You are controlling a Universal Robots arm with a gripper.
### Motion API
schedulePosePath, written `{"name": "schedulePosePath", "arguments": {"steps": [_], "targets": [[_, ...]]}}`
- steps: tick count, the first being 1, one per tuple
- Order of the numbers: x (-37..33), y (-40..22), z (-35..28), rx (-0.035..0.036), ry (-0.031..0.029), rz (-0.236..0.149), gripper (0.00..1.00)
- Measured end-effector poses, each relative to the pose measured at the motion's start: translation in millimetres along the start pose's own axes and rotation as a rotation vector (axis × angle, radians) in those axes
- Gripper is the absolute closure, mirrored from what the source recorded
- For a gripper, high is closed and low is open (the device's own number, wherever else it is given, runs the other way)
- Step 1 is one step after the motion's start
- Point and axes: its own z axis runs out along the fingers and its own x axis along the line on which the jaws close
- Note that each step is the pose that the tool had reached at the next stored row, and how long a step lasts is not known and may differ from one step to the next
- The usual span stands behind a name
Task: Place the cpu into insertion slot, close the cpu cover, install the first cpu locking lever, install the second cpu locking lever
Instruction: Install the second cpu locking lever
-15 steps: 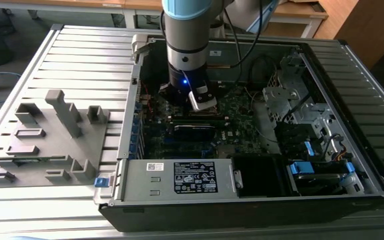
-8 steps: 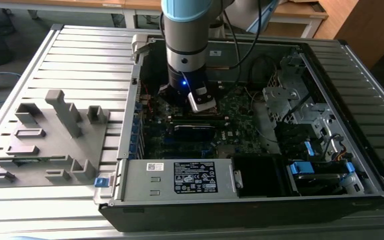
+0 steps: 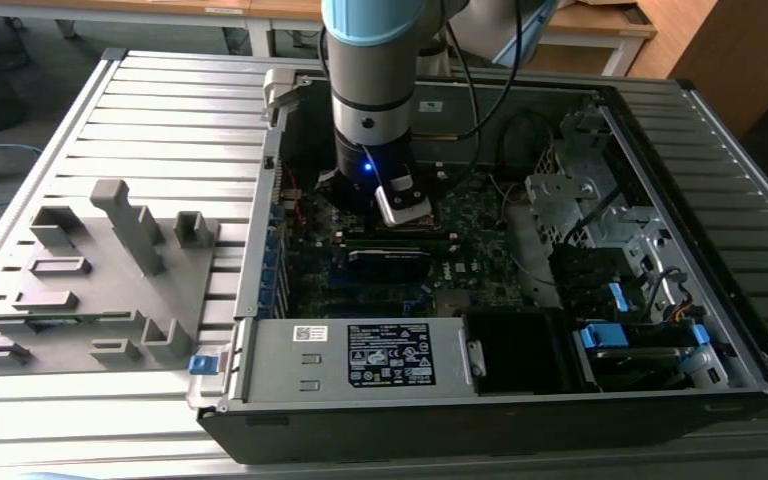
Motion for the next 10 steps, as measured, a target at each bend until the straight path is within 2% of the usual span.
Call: {"name": "schedulePosePath", "arguments": {"steps": [5, 6, 8, 10], "targets": [[-0.2, 0.2, -3.4, -0.0007, 0.0001, 0.0, 0.89], [-0.1, 0.2, -3.6, -0.0036, 0.0007, 0.0, 0.89], [-0.2, 0.2, -3.6, -0.0167, 0.0026, 0.001, 0.89], [-0.2, 0.1, -3.5, -0.0252, 0.0039, 0.001, 0.89]]}}
